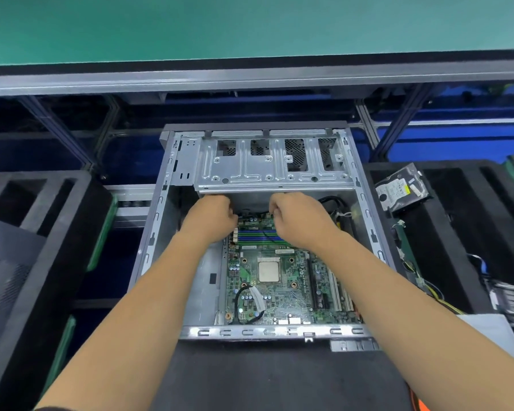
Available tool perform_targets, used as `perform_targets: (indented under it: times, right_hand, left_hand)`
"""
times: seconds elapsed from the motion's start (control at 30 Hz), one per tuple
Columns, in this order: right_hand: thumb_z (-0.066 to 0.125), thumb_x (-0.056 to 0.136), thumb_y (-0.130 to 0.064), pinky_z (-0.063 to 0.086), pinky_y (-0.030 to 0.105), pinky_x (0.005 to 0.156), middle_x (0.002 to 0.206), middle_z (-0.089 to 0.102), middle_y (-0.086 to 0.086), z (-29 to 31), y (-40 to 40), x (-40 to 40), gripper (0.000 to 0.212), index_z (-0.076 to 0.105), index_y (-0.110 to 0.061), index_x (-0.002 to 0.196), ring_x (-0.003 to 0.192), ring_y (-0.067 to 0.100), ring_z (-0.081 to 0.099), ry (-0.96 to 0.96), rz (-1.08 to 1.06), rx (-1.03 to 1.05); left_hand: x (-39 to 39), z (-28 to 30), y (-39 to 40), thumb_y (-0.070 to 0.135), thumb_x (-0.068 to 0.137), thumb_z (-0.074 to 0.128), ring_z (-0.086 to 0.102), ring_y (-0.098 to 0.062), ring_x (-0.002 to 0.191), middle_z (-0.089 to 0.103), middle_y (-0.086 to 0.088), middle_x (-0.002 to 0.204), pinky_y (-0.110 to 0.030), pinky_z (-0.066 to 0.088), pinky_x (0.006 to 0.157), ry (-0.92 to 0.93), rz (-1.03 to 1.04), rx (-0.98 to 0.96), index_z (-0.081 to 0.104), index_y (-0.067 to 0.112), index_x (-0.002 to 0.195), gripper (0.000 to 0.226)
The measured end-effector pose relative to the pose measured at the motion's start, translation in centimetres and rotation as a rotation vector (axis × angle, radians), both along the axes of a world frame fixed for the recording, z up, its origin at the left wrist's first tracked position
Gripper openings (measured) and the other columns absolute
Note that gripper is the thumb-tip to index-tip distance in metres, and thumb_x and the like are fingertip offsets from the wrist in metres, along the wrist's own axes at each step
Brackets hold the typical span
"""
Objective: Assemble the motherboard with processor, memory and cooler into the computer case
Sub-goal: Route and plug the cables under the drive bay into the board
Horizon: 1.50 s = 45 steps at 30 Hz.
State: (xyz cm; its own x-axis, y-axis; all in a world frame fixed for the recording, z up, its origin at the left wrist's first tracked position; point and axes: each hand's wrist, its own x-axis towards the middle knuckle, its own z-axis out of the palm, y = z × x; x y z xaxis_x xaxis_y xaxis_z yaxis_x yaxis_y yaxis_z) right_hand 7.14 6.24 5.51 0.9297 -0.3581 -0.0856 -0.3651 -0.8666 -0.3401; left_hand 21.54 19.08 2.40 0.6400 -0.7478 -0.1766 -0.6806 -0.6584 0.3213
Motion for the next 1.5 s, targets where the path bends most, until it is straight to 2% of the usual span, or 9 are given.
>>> perform_targets:
  times: [0.1, 0.23, 0.37, 0.47, 0.73, 0.83, 0.97, 1.33, 1.5]
  right_hand:
    - [0.051, 0.079, -0.008, 0.039, 0.028, 0.058, 0.072, 0.049, -0.007, 0.8, 1.7, -0.4, 0.012, 0.049, -0.02, 0.082, 0.07, 0.019, 0.054, -0.085, 0.181, 0.035]
    - [0.054, 0.076, -0.01, 0.04, 0.029, 0.056, 0.069, 0.055, 0.001, 0.4, 4.1, -0.3, 0.008, 0.047, -0.016, 0.077, 0.063, 0.023, 0.051, 0.097, 0.476, -0.094]
    - [0.06, 0.082, -0.008, 0.046, 0.033, 0.061, 0.088, 0.057, 0.005, -1.0, 3.6, -0.3, 0.014, 0.05, -0.011, 0.09, 0.082, 0.024, 0.06, 0.245, 0.381, -0.095]
    - [0.076, 0.08, -0.024, 0.051, 0.033, 0.072, 0.107, 0.055, 0.008, -1.8, 3.2, -0.7, 0.042, 0.05, -0.008, 0.11, 0.093, 0.024, 0.059, 0.383, 0.325, -0.071]
    - [0.08, 0.078, -0.035, 0.051, 0.039, 0.086, 0.127, 0.048, 0.01, -3.1, 3.6, -0.6, 0.074, 0.043, -0.004, 0.134, 0.114, 0.031, 0.055, 0.522, 0.353, -0.105]
    - [0.078, 0.08, -0.028, 0.052, 0.04, 0.09, 0.125, 0.049, 0.013, -3.0, 3.7, -0.6, 0.068, 0.044, -0.003, 0.132, 0.116, 0.031, 0.052, 0.524, 0.355, -0.104]
    - [0.079, 0.077, -0.024, 0.054, 0.037, 0.087, 0.116, 0.051, 0.012, -2.7, 3.8, -0.5, 0.06, 0.05, -0.003, 0.125, 0.105, 0.028, 0.055, 0.534, 0.363, -0.085]
    - [0.084, 0.073, -0.03, 0.057, 0.038, 0.081, 0.105, 0.055, 0.008, -2.3, 3.6, 0.1, 0.053, 0.057, -0.005, 0.112, 0.09, 0.025, 0.058, 0.547, 0.352, -0.06]
    - [0.084, 0.071, -0.035, 0.056, 0.032, 0.074, 0.083, 0.044, -0.001, -2.4, 3.6, 0.4, 0.045, 0.051, -0.01, 0.089, 0.083, 0.022, 0.055, 0.552, 0.342, -0.052]
  left_hand:
    - [-0.1, 0.0, -0.2, 0.026, 0.09, 0.056, 0.046, -0.025, 0.068, 0.042, 0.0, 0.061, -0.028, 0.035, 0.06, -0.133, -0.011, 0.029, 0.042, 0.012, 0.064, 0.033]
    - [-0.4, 0.1, -0.5, 0.024, 0.093, 0.052, 0.046, -0.026, 0.071, 0.044, -0.005, 0.07, -0.03, 0.037, 0.061, -0.163, -0.031, 0.087, 0.041, 0.01, 0.07, 0.029]
    - [-0.6, 0.1, -0.9, 0.015, 0.094, 0.05, 0.049, -0.028, 0.072, 0.048, -0.011, 0.074, -0.03, 0.038, 0.06, -0.064, 0.012, 0.077, 0.043, 0.005, 0.072, 0.025]
    - [-0.6, 0.0, -1.2, 0.011, 0.092, 0.052, 0.043, -0.026, 0.078, 0.041, -0.011, 0.087, -0.03, 0.039, 0.066, 0.027, 0.068, 0.036, 0.048, 0.004, 0.094, 0.009]
    - [-0.5, 0.2, -0.6, 0.008, 0.078, 0.052, 0.057, -0.021, 0.06, 0.053, -0.008, 0.067, -0.03, 0.052, 0.054, 0.211, 0.056, 0.243, 0.047, 0.01, 0.065, 0.014]
    - [-0.6, 0.0, 0.1, 0.009, 0.081, 0.058, 0.065, -0.021, 0.046, 0.063, -0.009, 0.052, -0.03, 0.057, 0.05, 0.369, 0.135, 0.319, 0.055, 0.002, 0.07, 0.013]
    - [-1.1, -0.1, 0.9, 0.016, 0.081, 0.075, 0.063, -0.018, 0.042, 0.068, -0.016, 0.077, -0.029, 0.058, 0.051, 0.548, 0.19, 0.421, 0.052, -0.003, 0.095, 0.033]
    - [-2.0, -0.8, 0.6, 0.017, 0.085, 0.071, 0.054, -0.013, 0.034, 0.062, -0.009, 0.047, -0.019, 0.048, 0.043, 0.637, 0.173, 0.542, 0.055, 0.002, 0.064, 0.03]
    - [-2.0, -1.5, 0.8, 0.016, 0.086, 0.07, 0.057, -0.017, 0.044, 0.062, -0.007, 0.05, -0.025, 0.052, 0.065, 0.587, 0.101, 0.55, 0.055, 0.007, 0.062, 0.03]
